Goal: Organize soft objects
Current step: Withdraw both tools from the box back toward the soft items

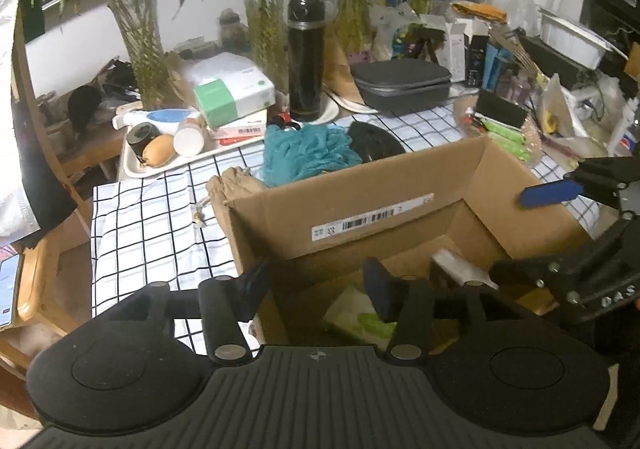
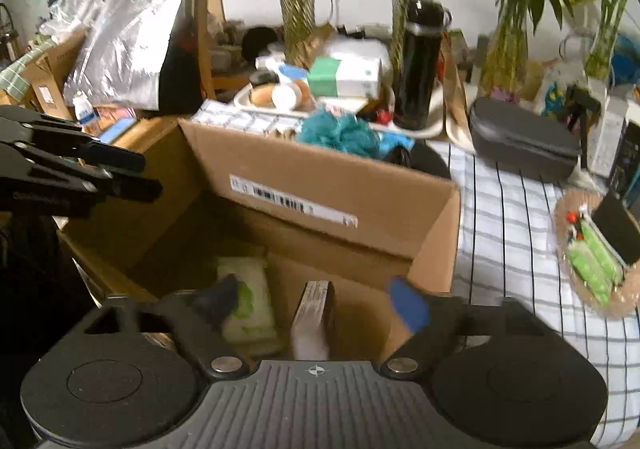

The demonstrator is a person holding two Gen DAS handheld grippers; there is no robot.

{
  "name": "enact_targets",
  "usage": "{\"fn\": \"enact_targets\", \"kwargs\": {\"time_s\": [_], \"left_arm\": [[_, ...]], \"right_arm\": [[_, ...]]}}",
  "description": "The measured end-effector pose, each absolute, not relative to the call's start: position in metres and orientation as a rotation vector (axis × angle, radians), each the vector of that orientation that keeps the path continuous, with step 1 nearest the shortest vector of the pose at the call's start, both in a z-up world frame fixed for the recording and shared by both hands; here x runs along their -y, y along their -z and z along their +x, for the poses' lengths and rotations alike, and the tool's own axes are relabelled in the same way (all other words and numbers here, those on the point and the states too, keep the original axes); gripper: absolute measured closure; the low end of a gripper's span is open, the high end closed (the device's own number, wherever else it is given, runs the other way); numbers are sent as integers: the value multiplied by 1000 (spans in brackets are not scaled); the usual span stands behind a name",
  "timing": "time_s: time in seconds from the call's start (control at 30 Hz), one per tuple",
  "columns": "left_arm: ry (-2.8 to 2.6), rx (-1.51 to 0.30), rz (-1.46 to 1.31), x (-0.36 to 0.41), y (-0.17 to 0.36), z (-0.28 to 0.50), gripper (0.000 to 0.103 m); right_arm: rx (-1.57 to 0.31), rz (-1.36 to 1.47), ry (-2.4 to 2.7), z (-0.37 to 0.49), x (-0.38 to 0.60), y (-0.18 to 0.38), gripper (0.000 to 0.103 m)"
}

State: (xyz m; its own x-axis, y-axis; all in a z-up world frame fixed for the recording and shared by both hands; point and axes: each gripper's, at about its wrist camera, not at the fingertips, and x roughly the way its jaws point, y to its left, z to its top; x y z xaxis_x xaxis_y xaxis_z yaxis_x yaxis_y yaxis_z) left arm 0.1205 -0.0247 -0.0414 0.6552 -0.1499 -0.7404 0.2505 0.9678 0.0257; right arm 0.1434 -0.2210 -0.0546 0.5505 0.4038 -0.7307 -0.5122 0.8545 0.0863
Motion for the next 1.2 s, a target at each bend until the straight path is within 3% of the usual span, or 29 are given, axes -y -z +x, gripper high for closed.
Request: {"fn": "enact_targets", "kwargs": {"time_s": [0.17, 1.2], "left_arm": [[218, -811, 98, 19, 38, 120, 41], [228, -722, -27, -16, 29, 156, 40]], "right_arm": [[-775, -151, -559, 140, 220, 50, 0], [-654, -3, -371, 183, 262, 49, 0]]}}
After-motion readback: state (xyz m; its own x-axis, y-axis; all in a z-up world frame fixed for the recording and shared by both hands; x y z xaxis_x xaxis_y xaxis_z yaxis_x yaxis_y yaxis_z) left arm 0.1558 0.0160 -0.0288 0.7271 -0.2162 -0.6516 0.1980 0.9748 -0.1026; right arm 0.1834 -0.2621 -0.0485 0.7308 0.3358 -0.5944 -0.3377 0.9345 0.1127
